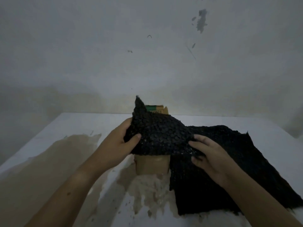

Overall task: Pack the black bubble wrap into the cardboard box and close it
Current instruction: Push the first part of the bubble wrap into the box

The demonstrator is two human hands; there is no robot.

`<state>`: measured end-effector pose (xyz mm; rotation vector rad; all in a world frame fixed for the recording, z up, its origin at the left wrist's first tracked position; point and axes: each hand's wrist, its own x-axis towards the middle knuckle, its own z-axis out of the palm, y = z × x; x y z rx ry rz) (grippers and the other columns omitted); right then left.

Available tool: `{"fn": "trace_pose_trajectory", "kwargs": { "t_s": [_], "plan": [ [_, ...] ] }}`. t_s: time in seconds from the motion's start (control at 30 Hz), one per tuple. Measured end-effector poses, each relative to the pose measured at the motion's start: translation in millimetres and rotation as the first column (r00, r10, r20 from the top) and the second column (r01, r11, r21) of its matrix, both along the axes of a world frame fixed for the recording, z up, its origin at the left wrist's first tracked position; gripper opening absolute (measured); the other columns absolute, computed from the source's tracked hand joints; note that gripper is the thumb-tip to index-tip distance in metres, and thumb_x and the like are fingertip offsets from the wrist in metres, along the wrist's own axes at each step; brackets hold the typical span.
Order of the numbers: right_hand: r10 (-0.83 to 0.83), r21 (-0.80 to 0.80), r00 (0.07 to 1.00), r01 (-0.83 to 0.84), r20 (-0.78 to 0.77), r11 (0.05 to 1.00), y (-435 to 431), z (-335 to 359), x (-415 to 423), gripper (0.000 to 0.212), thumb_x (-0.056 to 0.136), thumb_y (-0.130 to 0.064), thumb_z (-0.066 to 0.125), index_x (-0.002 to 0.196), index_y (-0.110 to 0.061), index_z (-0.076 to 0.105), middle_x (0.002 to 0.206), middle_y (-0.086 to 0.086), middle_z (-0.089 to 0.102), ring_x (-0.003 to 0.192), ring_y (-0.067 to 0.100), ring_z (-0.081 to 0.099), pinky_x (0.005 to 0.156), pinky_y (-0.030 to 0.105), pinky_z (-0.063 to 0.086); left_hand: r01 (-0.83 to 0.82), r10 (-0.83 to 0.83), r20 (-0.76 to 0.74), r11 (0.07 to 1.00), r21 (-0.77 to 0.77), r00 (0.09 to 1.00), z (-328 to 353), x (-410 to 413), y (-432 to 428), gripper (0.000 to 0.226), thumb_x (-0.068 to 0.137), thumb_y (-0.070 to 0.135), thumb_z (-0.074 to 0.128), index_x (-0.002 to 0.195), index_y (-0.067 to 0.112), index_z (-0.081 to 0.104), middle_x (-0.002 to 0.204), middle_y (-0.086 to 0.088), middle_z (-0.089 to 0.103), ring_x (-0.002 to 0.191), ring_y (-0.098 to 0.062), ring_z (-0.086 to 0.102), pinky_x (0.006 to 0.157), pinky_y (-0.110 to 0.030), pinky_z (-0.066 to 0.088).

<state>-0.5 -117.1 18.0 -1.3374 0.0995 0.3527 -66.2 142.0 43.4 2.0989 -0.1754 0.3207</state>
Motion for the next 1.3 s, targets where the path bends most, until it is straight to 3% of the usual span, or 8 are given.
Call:
{"fn": "trace_pose_trajectory", "kwargs": {
  "t_s": [0.1,0.23,0.4,0.53,0.73,0.93,1.1,1.3],
  "plan": [
    [0.167,-0.41,0.967,-0.075,0.193,0.909,10.4,-0.5,6.3,0.04,0.081,-0.024,0.077,0.117,-0.03,0.06,0.113,-0.014,0.056,0.098,0.004,0.056,0.07,0.027,0.053,-0.139,0.141,-0.124,0.99,0.026,0.982,-18.1,2.4,18.6,0.058,0.099,0.032,0.053,0.148,0.04,0.023,0.125,0.024,0.051,0.115,-0.002,0.058,0.085,-0.023,0.054],
    [0.326,-0.757,0.872,0.075,0.366,0.649,12.9,-12.3,12.7,0.059,0.07,-0.067,0.066,0.117,-0.032,0.055,0.118,-0.012,0.046,0.107,0.007,0.05,0.084,0.022,0.041,-0.234,0.259,-0.167,0.96,0.155,0.951,-31.2,7.3,29.1,0.095,0.094,0.04,0.059,0.155,0.032,-0.013,0.149,0.015,0.028,0.138,-0.01,0.033,0.108,-0.033,0.038],
    [0.463,-0.781,0.689,0.245,0.557,0.575,16.7,-18.3,18.2,0.051,0.083,-0.054,0.063,0.127,-0.031,0.05,0.129,-0.014,0.045,0.122,0.006,0.044,0.1,0.025,0.038,-0.204,0.228,0.007,0.856,0.475,0.974,-37.4,14.1,27.0,0.059,0.093,0.046,0.056,0.147,0.028,0.039,0.154,0.008,0.024,0.141,-0.015,0.028,0.112,-0.033,0.033],
    [0.617,-0.857,0.601,0.285,0.508,0.429,33.2,-20.6,17.2,0.054,0.09,-0.052,0.056,0.138,-0.027,0.049,0.144,-0.012,0.045,0.131,0.011,0.041,0.109,0.027,0.034,-0.14,0.158,0.022,0.796,0.589,0.987,-39.5,22.5,25.6,0.06,0.088,0.056,0.045,0.14,0.026,0.05,0.152,0.008,0.031,0.141,-0.015,0.027,0.117,-0.043,0.025],
    [0.715,-0.864,0.506,0.407,0.483,0.296,48.7,-15.4,25.4,0.045,0.096,-0.045,0.046,0.135,-0.023,0.057,0.142,-0.007,0.049,0.126,0.018,0.045,0.104,0.039,0.041,-0.054,0.077,0.003,0.67,0.74,0.997,-40.3,43.3,17.8,0.075,0.081,0.056,0.024,0.146,0.025,0.044,0.146,0.013,0.04,0.149,-0.017,0.008,0.117,-0.051,-0.02],
    [0.821,-0.898,0.474,0.429,0.318,0.1,62.2,-11.2,41.5,0.057,0.087,-0.045,0.022,0.111,-0.019,0.067,0.125,-0.004,0.061,0.119,0.026,0.043,0.098,0.039,0.031,0.021,0.132,-0.132,0.626,0.779,0.983,-39.1,56.8,10.1,0.079,0.078,0.06,0.02,0.151,0.032,0.034,0.156,0.014,0.031,0.152,-0.022,-0.006,0.115,-0.052,-0.021],
    [0.834,-0.962,0.544,0.264,0.095,-0.063,78.2,9.8,55.1,0.039,0.093,-0.041,0.038,0.117,-0.015,0.054,0.124,0.006,0.056,0.131,0.033,0.027,0.111,0.042,0.015,0.125,0.177,-0.29,0.614,0.779,0.941,-31.0,75.5,0.2,0.071,0.075,0.054,0.03,0.141,0.032,0.046,0.153,0.002,0.04,0.151,-0.031,-0.006,0.114,-0.052,-0.022],
    [0.814,-0.949,0.555,0.131,-0.169,-0.286,91.4,13.3,64.0,0.045,0.098,-0.047,0.029,0.125,-0.017,0.047,0.136,0.014,0.048,0.137,0.039,0.018,0.117,0.051,0.005,0.175,0.211,-0.348,0.568,0.804,0.914,-32.8,85.8,-3.6,0.049,0.088,0.047,0.044,0.131,0.027,0.052,0.159,-0.009,0.03,0.151,-0.035,-0.002,0.115,-0.056,-0.017]
  ]
}}
